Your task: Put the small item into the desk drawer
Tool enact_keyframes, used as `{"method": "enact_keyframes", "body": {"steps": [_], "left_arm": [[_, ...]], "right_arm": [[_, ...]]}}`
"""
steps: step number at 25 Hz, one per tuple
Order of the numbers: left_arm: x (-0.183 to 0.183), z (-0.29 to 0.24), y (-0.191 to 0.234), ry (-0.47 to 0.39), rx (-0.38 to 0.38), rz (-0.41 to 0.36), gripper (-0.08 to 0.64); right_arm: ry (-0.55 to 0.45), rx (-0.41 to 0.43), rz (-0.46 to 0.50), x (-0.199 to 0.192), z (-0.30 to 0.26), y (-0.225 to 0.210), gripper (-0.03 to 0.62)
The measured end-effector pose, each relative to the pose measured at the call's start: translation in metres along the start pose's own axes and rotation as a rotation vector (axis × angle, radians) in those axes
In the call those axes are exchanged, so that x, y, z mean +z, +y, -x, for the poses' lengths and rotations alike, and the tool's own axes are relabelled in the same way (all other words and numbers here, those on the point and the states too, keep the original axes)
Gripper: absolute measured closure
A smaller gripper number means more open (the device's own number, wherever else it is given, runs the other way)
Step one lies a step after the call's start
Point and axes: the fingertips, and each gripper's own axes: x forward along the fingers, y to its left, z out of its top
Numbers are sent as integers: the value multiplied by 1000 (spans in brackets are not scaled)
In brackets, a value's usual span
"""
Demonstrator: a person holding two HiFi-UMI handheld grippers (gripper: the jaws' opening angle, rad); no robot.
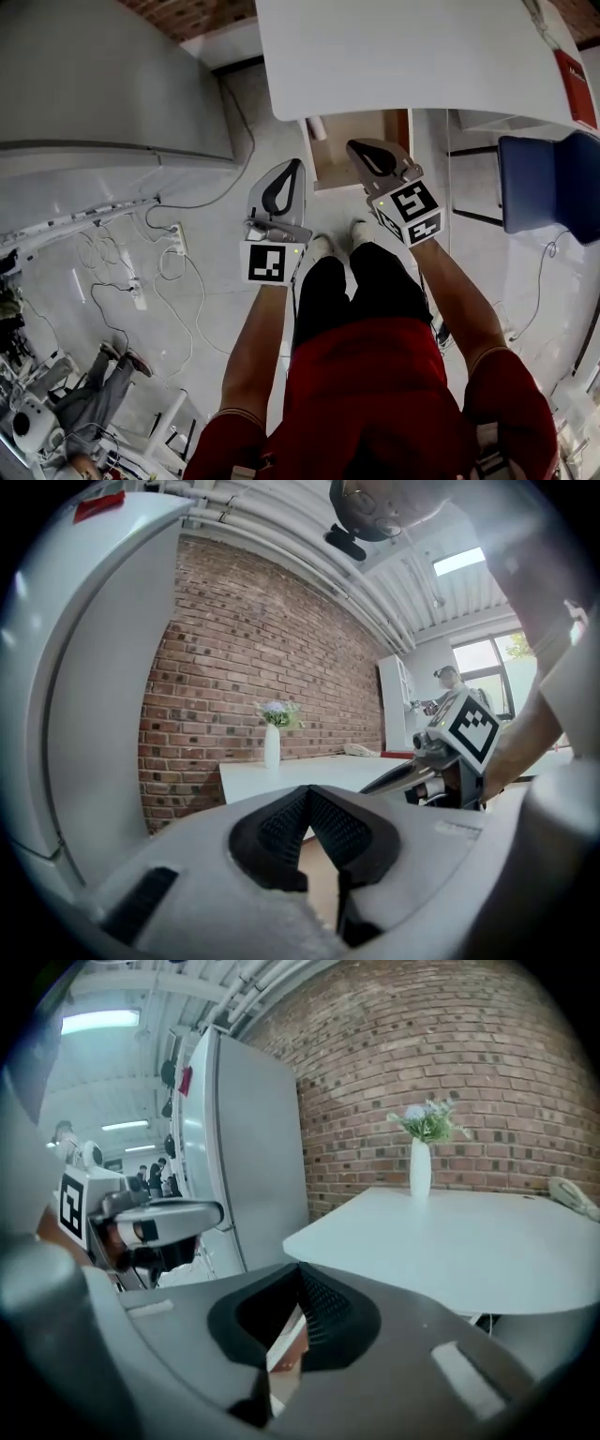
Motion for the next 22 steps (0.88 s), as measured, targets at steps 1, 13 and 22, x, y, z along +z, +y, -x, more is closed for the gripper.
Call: {"method": "enact_keyframes", "body": {"steps": [1, 13, 22], "left_arm": [[8, -1, -2, -4, -7, 1, 555], [93, 44, -39, -56, -36, -54, 555], [134, 68, -63, -105, -88, -79, 555]], "right_arm": [[-25, 13, -7, 12, 6, 4, 580], [-264, 101, -45, 101, 101, 50, 581], [-347, 115, -5, 125, 158, 72, 581]]}}
